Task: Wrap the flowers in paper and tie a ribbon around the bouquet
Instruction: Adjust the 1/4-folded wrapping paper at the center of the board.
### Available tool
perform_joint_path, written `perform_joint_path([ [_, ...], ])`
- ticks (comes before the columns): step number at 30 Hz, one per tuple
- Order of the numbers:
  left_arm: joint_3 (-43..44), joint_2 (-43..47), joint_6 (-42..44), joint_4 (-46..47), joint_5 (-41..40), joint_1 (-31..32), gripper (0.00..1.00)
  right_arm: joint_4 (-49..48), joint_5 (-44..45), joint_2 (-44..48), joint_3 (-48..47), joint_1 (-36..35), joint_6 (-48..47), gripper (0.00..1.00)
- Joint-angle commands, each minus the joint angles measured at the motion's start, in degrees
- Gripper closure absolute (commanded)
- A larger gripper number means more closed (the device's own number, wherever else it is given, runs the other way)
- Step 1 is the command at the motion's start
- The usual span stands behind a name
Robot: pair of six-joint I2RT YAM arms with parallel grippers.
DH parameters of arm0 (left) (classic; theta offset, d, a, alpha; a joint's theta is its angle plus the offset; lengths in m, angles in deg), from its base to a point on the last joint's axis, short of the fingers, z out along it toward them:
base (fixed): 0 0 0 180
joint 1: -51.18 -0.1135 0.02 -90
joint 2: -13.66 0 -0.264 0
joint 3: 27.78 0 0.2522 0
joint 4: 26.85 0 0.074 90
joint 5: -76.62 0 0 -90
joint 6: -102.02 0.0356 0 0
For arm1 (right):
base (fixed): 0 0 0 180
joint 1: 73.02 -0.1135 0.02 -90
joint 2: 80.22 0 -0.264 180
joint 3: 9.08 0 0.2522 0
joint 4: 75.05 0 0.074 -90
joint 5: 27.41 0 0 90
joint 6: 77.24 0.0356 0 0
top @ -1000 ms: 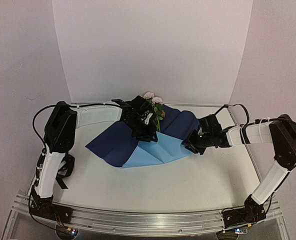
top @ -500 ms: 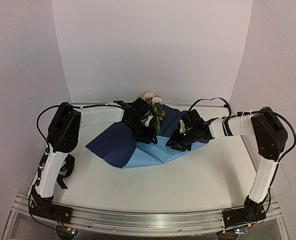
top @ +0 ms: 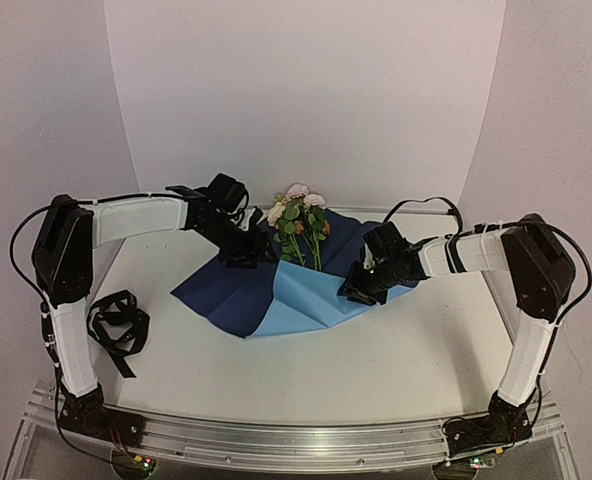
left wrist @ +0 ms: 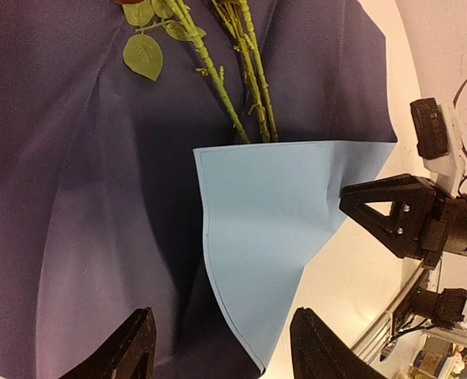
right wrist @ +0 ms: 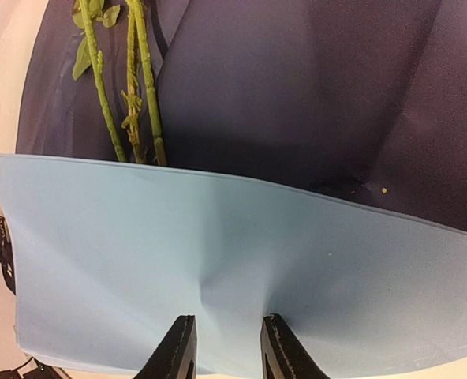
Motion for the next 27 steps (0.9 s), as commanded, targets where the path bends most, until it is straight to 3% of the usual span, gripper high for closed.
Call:
perform_joint_path([
  [1, -0.9, -1.3, -0.5, 3.7, 6.2, 0.8, 0.39, 0.0, 1.2, 0.7, -0.2, 0.1, 0.5, 0.69],
  [19, 2.7, -8.6, -0.5, 2.9, 7.2, 0.8, 0.43, 0.1, 0.6, 2.1, -0.3, 0.1, 0.7, 0.69],
  [22, 2.9, -9.4, -0.6, 4.1, 9.5, 0.8, 0.53, 0.0, 0.6, 2.3, -0.3, 0.1, 0.6, 0.69],
  [27, 6.6, -11.9, 1.2, 3.7, 11.5, 0.8, 0.77, 0.1, 0.8, 2.9, -0.4, 0.1, 0.0, 0.69],
])
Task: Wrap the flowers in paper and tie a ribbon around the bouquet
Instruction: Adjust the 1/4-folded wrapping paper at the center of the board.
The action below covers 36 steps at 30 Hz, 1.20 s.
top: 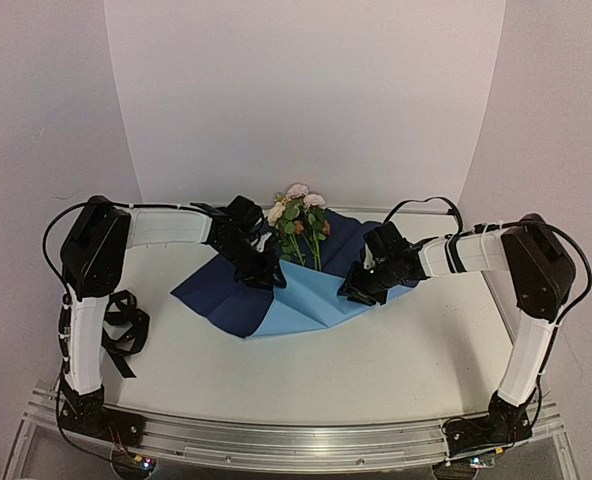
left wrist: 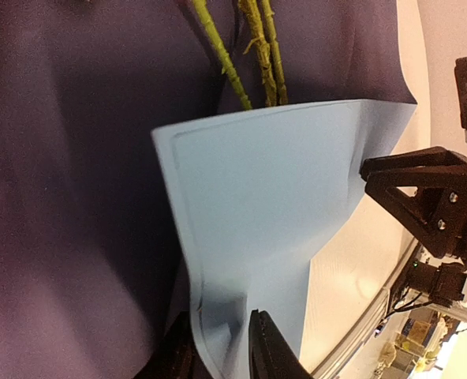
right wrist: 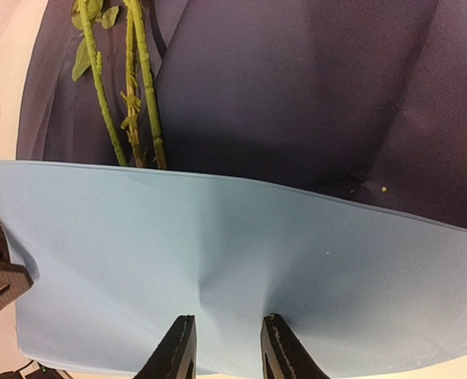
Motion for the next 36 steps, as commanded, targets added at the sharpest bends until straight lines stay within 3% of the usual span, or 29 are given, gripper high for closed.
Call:
perform_joint_path([
  [1, 6.0, -2.5, 2.0, 1.1, 3.1, -0.1, 0.81, 0.1, 1.0, 3.0, -0.3, 0.1, -0.8, 0.69],
  [4, 9.9, -4.6, 3.7, -0.2, 3.8, -0.1, 0.9, 0.2, 1.7, 3.5, -0.2, 0.1, -1.5, 0.69],
  [9, 17.4, -9.5, 7.1, -3.8, 5.5, 0.0, 0.96, 0.8, 2.8, 4.0, -0.5, -0.1, -3.0, 0.69],
  [18, 26.7, -16.7, 10.7, -7.6, 7.1, 0.0, 0.98, 1.5, 3.4, 1.4, -2.8, -0.1, -4.2, 0.69],
  [36, 29.5, -20.0, 10.5, -6.2, 6.1, 0.0, 0.97, 4.1, 9.4, -1.2, 0.0, -0.8, -0.6, 0.71],
])
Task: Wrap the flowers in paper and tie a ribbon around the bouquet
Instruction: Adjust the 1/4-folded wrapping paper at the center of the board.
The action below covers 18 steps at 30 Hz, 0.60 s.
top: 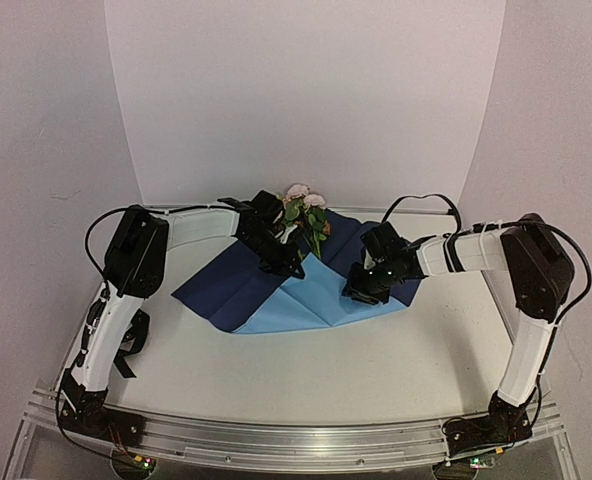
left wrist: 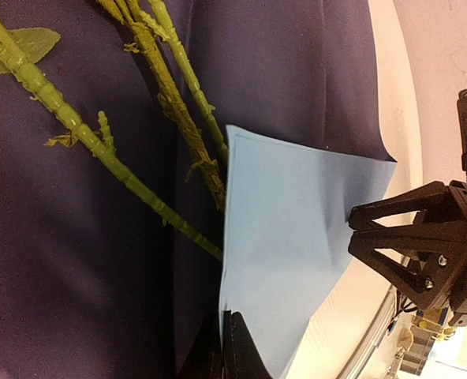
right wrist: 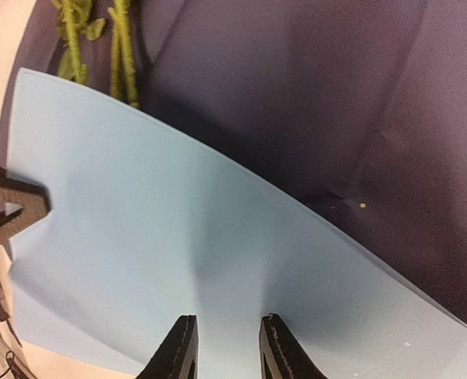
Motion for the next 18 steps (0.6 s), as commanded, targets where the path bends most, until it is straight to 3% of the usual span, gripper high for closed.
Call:
perform_joint_path([
  [1, 3.0, -1.2, 1.2, 0.4, 0.0, 0.0, 0.97, 1.3, 3.4, -1.1, 1.2, -0.3, 2.2, 0.72],
  [13, 3.1, -1.8, 0.7, 1.8, -0.8, 0.0, 0.92, 3.1, 5.8, -2.5, 3.2, -0.3, 7.2, 0.86],
  [18, 3.3, -1.8, 0.0, 2.4, -1.9, -0.1, 0.86, 3.6, 6.5, -3.1, 3.8, -0.3, 9.1, 0.94],
])
